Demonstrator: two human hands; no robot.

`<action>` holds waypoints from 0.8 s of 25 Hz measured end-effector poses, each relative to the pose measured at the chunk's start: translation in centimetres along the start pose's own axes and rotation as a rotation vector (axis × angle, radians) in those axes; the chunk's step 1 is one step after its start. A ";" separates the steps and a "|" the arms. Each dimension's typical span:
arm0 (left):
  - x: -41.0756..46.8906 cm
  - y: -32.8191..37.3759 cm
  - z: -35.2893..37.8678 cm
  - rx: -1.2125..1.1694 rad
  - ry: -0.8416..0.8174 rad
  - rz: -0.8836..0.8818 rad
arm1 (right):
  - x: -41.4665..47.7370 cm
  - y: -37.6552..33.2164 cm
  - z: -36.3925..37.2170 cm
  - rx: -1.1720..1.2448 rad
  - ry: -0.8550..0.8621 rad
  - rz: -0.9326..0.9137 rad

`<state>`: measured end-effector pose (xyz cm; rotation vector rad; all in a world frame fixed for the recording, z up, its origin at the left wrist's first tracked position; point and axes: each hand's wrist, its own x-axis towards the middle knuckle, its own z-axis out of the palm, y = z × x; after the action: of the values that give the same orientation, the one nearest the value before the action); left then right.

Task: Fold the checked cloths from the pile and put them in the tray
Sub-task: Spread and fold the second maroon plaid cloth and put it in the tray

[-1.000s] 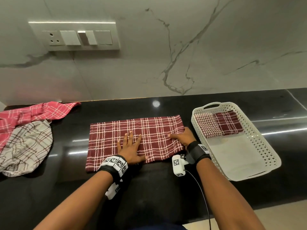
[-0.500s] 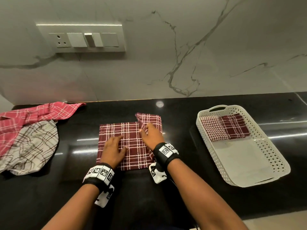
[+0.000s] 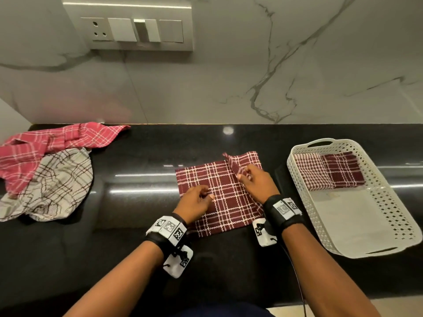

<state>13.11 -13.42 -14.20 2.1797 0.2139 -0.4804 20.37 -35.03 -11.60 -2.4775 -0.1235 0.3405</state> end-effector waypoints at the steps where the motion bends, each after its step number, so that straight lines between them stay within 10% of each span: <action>1: 0.3 0.0 -0.5 -0.087 -0.033 -0.029 | 0.0 -1.3 0.2 -0.042 0.016 -0.043; 6: 2.8 -0.7 -3.9 -0.627 0.042 -0.183 | -0.5 -9.2 5.7 -0.283 -0.071 -0.305; 12: 5.9 -4.0 -6.5 -0.335 0.250 -0.302 | -4.2 -9.0 10.2 -0.290 -0.323 -0.319; 20: 5.6 -3.2 -7.7 -0.399 0.222 -0.325 | -7.0 -4.6 7.9 -0.109 -0.235 -0.428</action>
<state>19.19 -5.43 -14.59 1.8061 0.7299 -0.3371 11.44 -27.96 -13.41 -2.4257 -0.7731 0.4448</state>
